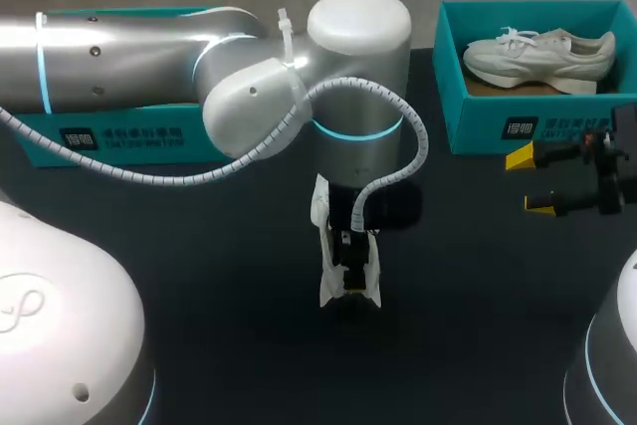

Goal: Take the shoe out of the shoebox, open the shoe tongue, remove and reinsert the insole, then place the shoe into the shoebox

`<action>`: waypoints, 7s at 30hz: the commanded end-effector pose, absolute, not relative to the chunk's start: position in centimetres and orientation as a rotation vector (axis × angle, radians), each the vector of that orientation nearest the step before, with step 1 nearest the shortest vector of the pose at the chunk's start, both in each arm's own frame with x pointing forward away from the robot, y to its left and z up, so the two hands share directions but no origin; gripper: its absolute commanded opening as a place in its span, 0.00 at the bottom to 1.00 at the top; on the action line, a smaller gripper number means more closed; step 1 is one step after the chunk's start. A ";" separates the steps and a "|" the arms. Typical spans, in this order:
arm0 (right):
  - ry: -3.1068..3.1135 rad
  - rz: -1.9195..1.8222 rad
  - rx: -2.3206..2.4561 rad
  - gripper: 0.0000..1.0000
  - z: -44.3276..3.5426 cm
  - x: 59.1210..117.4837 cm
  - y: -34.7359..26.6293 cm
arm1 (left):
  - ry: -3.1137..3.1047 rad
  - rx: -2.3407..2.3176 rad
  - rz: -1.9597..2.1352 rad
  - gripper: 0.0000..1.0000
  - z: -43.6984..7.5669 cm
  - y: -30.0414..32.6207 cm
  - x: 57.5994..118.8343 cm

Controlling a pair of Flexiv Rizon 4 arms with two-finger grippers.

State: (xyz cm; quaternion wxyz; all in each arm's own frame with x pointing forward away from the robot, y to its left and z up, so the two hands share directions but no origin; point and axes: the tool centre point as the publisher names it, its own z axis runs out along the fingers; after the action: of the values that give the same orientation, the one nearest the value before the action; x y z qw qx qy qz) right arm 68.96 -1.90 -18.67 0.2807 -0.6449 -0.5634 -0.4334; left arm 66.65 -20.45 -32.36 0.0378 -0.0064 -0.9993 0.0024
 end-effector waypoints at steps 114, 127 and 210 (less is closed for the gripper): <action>-1.509 -1.163 -1.732 1.00 -18.7 68.8 -1.8 | -3.095 0.260 -0.017 0.00 -16.9 -19.8 67.9; -1.509 -1.163 -1.732 1.00 -18.7 68.8 -1.8 | -3.096 0.252 -0.016 0.00 -16.8 -19.3 68.3; -1.509 -1.163 -1.732 1.00 -18.7 68.8 -1.8 | -2.995 0.495 0.005 0.00 -16.1 21.7 84.5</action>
State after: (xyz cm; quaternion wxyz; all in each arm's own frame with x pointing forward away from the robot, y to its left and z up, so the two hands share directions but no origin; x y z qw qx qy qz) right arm 68.95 -1.89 -18.67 0.2808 -0.6449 -0.5634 -0.4334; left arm 84.22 20.63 -16.00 0.0511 0.1652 -0.9849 -0.0066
